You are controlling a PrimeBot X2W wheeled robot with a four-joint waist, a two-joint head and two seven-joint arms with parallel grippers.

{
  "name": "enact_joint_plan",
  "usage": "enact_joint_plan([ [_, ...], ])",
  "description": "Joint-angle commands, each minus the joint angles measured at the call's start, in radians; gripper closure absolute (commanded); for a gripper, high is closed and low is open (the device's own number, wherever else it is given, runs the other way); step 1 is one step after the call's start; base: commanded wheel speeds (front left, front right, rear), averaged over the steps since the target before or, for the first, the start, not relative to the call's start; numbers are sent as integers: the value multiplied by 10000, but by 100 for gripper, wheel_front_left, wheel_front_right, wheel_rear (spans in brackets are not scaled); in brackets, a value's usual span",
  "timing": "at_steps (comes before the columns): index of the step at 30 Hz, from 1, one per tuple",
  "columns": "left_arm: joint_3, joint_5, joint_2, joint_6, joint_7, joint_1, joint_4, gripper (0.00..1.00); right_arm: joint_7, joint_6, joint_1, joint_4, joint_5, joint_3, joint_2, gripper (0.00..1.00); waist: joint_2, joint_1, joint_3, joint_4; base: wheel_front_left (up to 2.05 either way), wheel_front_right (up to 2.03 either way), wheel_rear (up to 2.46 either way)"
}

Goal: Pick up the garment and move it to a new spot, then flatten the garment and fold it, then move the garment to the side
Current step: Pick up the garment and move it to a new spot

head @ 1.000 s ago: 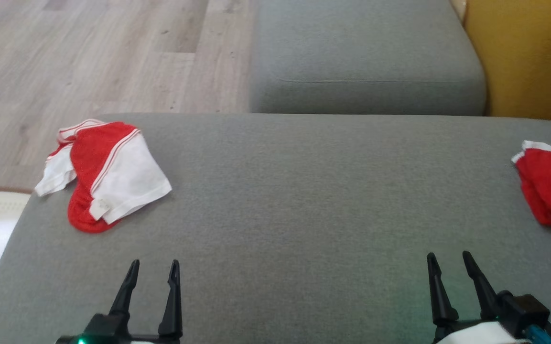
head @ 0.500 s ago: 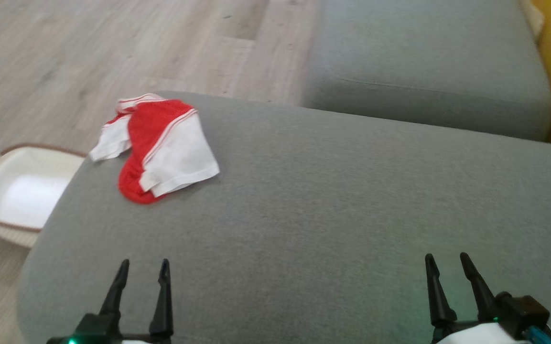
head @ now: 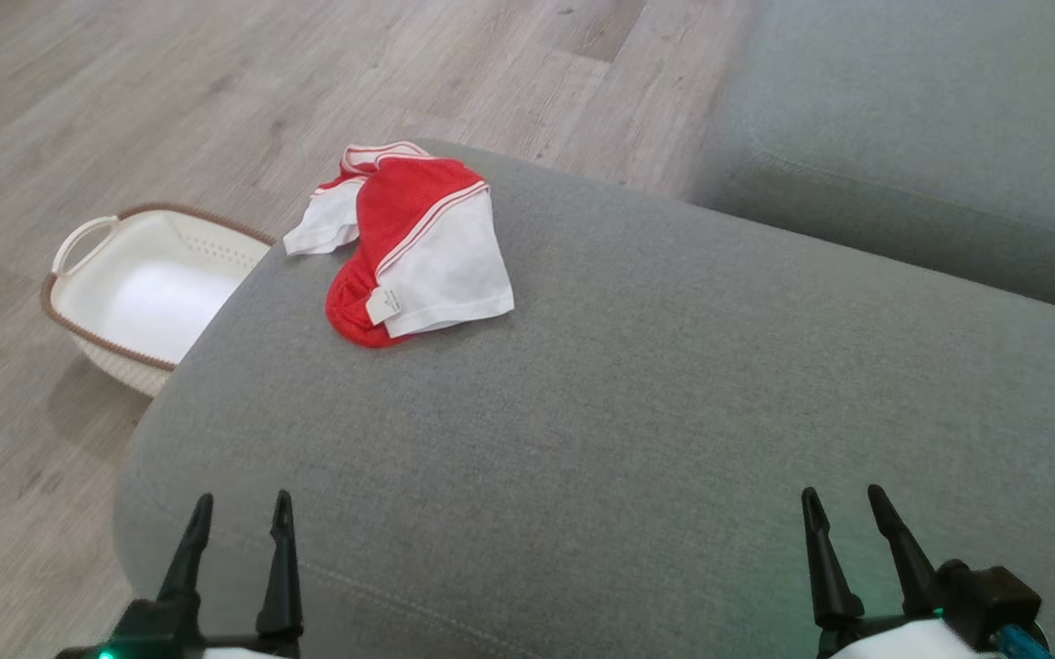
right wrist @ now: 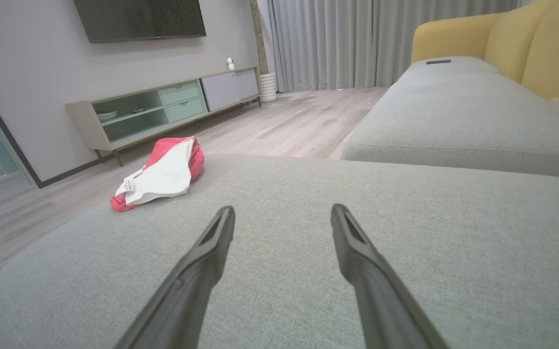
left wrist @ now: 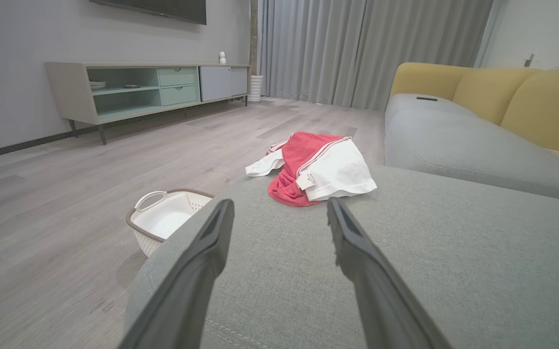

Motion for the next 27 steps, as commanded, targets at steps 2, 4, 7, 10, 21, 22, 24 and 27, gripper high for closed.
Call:
enact_joint_plan([
  [2, 408, 21, -47, 139, -63, -475, -440, 0, -122, 67, -512, -255, -96, 261, -68, 0, 0, 1, 193, 178, 0, 0, 0],
  [4, 450, -30, -47, 199, -63, -454, -468, 0, -122, 67, -565, -243, -126, 266, -68, 0, 0, 1, 273, 248, 0, 0, 0],
  [7, 490, -102, -47, 257, -63, -446, -487, 0, -122, 67, -588, -225, -175, 267, -68, 0, 0, 1, 414, 369, 0, 0, 0],
  [10, 548, -128, -47, 234, -63, -506, -493, 0, -122, 67, -552, -241, -270, 191, -68, 0, 0, 1, 578, 496, 0, 0, 0],
  [21, 657, -78, 31, -512, -63, -2983, -890, 0, -122, 67, -1212, -539, -1506, -244, -214, 0, 0, 1, 2678, 481, 0, 0, 0],
  [22, 652, -62, 117, -637, -63, -3422, -796, 0, -122, 67, -1334, -540, -1580, -206, -307, 0, 0, 1, 2871, 440, 0, 0, 0],
  [24, 695, -170, 265, -890, -63, -4412, -379, 0, -122, 67, -1578, -556, -1662, -147, -512, 0, 0, 1, 3223, 388, 0, 0, 0],
  [27, 678, -182, 522, -1109, -63, -5557, 311, 0, -122, 67, -1832, -588, -1720, -136, -721, 0, 0, 1, 3569, 327, 0, 0, 0],
])
